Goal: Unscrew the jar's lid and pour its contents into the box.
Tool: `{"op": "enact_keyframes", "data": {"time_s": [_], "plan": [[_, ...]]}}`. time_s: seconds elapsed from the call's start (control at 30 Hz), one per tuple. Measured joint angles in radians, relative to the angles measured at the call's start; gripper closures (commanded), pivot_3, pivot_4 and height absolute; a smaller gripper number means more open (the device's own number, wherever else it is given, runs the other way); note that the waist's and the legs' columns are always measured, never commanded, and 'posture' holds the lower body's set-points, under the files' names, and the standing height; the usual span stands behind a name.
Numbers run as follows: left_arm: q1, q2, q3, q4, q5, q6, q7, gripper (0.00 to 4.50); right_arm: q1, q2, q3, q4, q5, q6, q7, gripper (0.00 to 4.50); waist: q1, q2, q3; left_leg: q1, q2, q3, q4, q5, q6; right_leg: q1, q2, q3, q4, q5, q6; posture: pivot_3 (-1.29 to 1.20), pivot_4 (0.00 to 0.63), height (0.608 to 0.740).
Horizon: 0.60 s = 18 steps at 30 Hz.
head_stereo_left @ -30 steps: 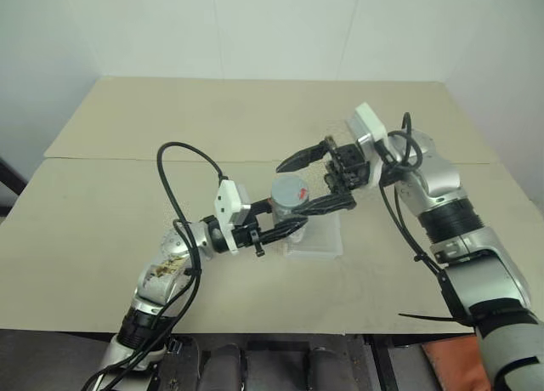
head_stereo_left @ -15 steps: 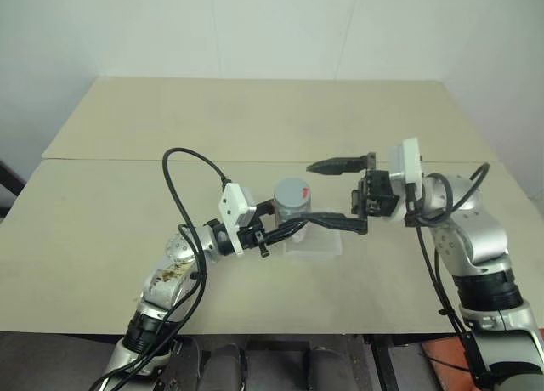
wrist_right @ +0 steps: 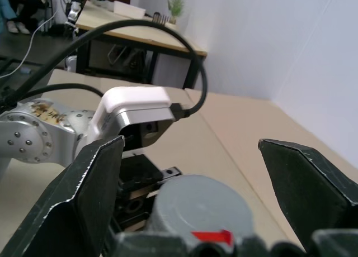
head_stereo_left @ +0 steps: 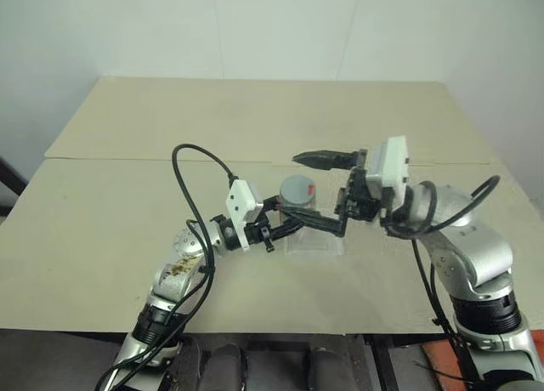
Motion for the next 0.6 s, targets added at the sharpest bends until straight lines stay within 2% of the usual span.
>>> {"op": "enact_keyframes", "data": {"time_s": [0.23,0.6], "plan": [[0.005,-0.005,0.0,-0.001,0.01,-0.015,0.003,2.54,-0.027,0.054,0.044,0.014,-0.08,0.019,-0.075,0.02,0.001,0.0,0.0,-0.001,0.0,0.0,0.0,0.0,0.0,0.0,0.0,0.0,0.0,0.0,0.0,0.0,0.15,0.74],[0.01,-0.007,0.0,-0.002,0.017,-0.015,0.003,2.54,-0.027,0.069,0.052,0.04,-0.107,0.02,-0.091,0.02,0.001,0.0,0.0,0.0,0.0,0.0,0.0,0.0,0.0,0.0,0.0,0.0,0.0,0.0,0.0,0.0,0.15,0.74]]}}
